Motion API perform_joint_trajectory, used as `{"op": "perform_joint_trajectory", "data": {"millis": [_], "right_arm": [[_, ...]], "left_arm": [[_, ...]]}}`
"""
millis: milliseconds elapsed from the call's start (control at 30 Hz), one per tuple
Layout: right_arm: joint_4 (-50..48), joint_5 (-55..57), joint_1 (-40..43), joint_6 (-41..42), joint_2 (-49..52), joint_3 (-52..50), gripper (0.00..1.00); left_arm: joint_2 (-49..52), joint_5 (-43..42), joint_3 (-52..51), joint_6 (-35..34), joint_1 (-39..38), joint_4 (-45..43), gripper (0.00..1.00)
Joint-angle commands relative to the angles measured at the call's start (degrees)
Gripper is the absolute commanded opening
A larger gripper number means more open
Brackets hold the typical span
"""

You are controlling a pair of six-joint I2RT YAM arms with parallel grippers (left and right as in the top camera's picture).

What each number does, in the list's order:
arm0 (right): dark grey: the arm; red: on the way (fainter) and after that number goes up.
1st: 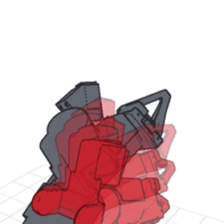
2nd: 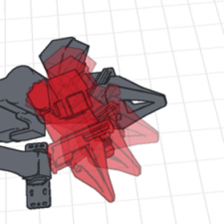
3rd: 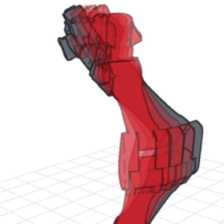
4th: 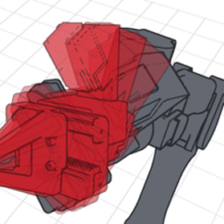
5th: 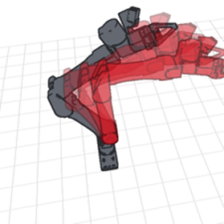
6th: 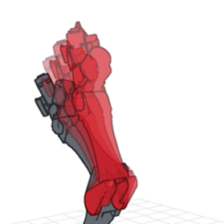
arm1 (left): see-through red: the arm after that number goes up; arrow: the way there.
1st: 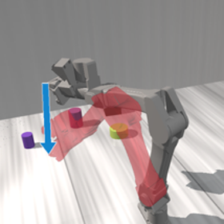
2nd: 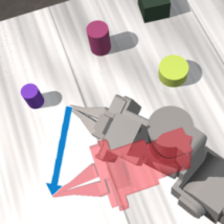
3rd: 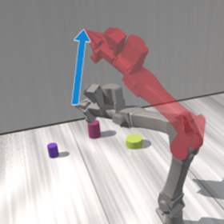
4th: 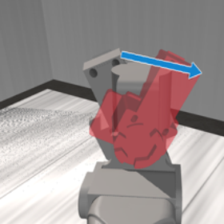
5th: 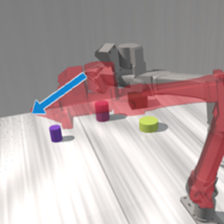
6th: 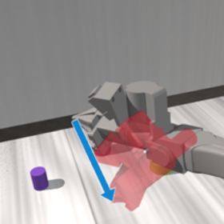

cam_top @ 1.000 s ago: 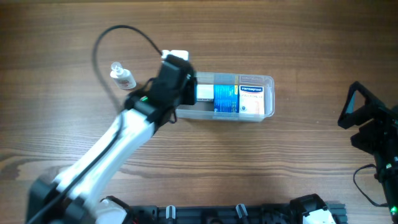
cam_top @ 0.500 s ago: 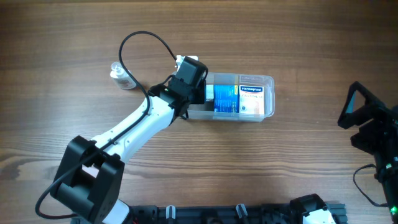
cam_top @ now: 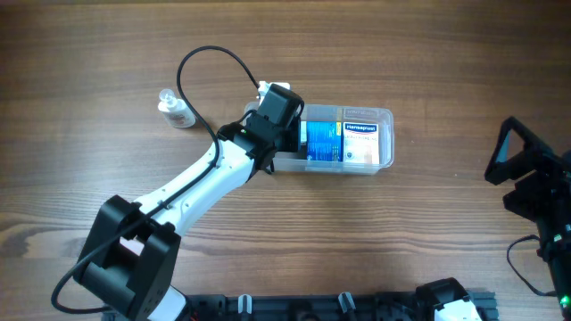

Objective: Pack container
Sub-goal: 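Lower the tin into the container beside the Vicks box, release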

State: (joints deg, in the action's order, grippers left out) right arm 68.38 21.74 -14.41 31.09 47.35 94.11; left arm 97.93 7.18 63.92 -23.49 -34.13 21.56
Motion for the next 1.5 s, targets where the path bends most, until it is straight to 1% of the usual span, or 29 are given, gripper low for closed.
{"op": "perform_joint_trajectory", "data": {"millis": [0, 233, 500, 533, 600, 633, 733, 933, 1000, 1100, 1233, 1333, 1467], "right_arm": [[-0.1, 0.9, 0.1, 0.6, 0.1, -0.1, 1.00], [-0.1, 0.9, 0.1, 0.6, 0.1, -0.1, 1.00], [-0.1, 0.9, 0.1, 0.6, 0.1, -0.1, 1.00], [-0.1, 0.9, 0.1, 0.6, 0.1, -0.1, 1.00], [-0.1, 0.9, 0.1, 0.6, 0.1, -0.1, 1.00], [-0.1, 0.9, 0.1, 0.6, 0.1, -0.1, 1.00], [-0.1, 0.9, 0.1, 0.6, 0.1, -0.1, 1.00], [-0.1, 0.9, 0.1, 0.6, 0.1, -0.1, 1.00], [-0.1, 0.9, 0.1, 0.6, 0.1, -0.1, 1.00], [-0.1, 0.9, 0.1, 0.6, 0.1, -0.1, 1.00], [-0.1, 0.9, 0.1, 0.6, 0.1, -0.1, 1.00], [-0.1, 0.9, 0.1, 0.6, 0.1, -0.1, 1.00], [-0.1, 0.9, 0.1, 0.6, 0.1, -0.1, 1.00]], "left_arm": [[0.1, 0.3, 0.3, -1.0, -0.2, 0.1, 0.51], [0.7, -0.3, 0.2, -1.2, -0.7, 5.6, 0.51], [4.7, -1.0, 0.3, -2.1, -3.6, 6.0, 0.53], [4.7, -1.0, 0.2, -2.6, -4.1, 5.9, 0.54], [4.7, -1.0, 0.3, -2.7, -5.2, 5.7, 0.61], [4.7, -1.0, 0.3, -2.7, -5.7, 5.7, 0.62], [4.7, -1.0, 0.3, -2.7, -6.3, 5.9, 0.65], [4.7, -0.9, 0.3, -2.7, -6.4, 5.9, 0.63], [4.7, -0.7, 0.3, -2.8, -6.4, 5.9, 0.56], [4.7, 2.2, 0.3, -6.1, -6.3, 5.9, 0.56], [4.7, 3.2, 0.3, -10.3, -6.1, 5.9, 0.55], [4.7, 5.7, 0.3, -15.0, -6.0, 4.6, 0.54], [4.7, 5.7, 0.3, -16.5, -6.0, 0.5, 0.54]]}}
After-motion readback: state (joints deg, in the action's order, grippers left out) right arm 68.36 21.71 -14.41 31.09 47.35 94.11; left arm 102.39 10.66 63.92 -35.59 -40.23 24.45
